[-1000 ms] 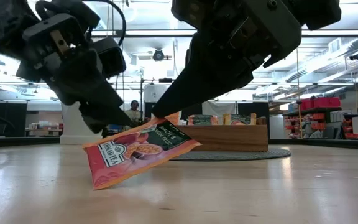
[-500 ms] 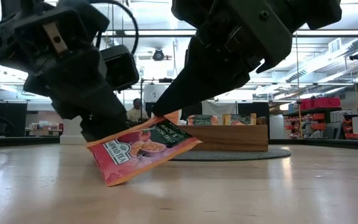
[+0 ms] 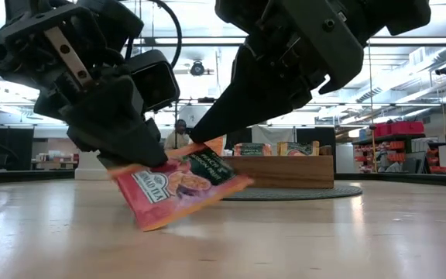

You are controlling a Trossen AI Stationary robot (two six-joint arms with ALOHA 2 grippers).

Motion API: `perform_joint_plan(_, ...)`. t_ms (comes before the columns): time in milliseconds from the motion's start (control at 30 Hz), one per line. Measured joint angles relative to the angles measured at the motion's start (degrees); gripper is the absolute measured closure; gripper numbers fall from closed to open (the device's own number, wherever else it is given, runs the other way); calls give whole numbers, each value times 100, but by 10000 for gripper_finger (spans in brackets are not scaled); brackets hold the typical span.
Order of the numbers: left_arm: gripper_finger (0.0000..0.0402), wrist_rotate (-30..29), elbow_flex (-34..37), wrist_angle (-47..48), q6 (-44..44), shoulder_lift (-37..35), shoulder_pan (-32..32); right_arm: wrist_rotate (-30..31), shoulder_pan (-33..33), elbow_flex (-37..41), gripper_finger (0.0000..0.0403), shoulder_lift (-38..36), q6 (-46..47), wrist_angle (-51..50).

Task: Pick & Place Tea
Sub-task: Put the orange tea bag into the middle section of the wooden organizer

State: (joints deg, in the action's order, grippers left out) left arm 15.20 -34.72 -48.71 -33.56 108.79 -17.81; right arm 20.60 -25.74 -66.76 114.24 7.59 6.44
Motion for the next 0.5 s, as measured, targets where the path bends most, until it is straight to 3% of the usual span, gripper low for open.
perform_joint_plan(67,389,-28,2,-19,4,0,-6,69,0,0,403,0,-39,27)
perform_joint_plan(200,397,-429,9,35,281,7,-9,194,0,0,392,-93,-76,-179)
perform_joint_plan(500,399,-1920,11,-155,1450,-8,-15,601,31,-1,306,-1262,518,-1347)
